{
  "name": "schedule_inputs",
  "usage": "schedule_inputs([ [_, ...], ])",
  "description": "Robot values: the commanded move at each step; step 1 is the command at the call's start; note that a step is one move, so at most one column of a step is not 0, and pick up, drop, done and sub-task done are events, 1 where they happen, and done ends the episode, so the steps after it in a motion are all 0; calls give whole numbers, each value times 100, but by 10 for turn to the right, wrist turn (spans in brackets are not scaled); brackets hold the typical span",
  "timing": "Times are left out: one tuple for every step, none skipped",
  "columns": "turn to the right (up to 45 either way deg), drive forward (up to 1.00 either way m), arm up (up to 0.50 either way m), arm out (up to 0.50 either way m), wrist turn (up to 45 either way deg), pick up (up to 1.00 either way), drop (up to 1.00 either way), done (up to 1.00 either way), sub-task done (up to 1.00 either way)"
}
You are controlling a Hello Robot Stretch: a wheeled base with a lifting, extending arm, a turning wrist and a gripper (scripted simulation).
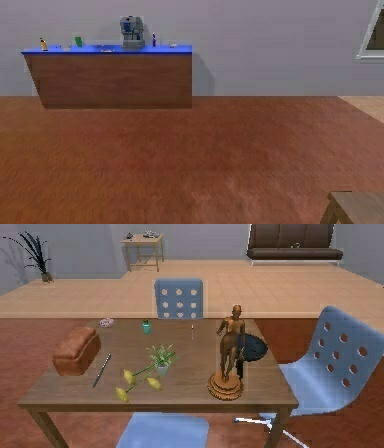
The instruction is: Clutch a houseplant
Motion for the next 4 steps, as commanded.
schedule_inputs([
  [0, 0, 50, 0, 0, 0, 0, 0, 0],
  [0, 0, 32, 0, 0, 0, 0, 0, 0],
  [0, 0, 0, 44, 0, 0, 0, 0, 0],
  [0, 0, 0, 0, 450, 0, 0, 0, 0],
])
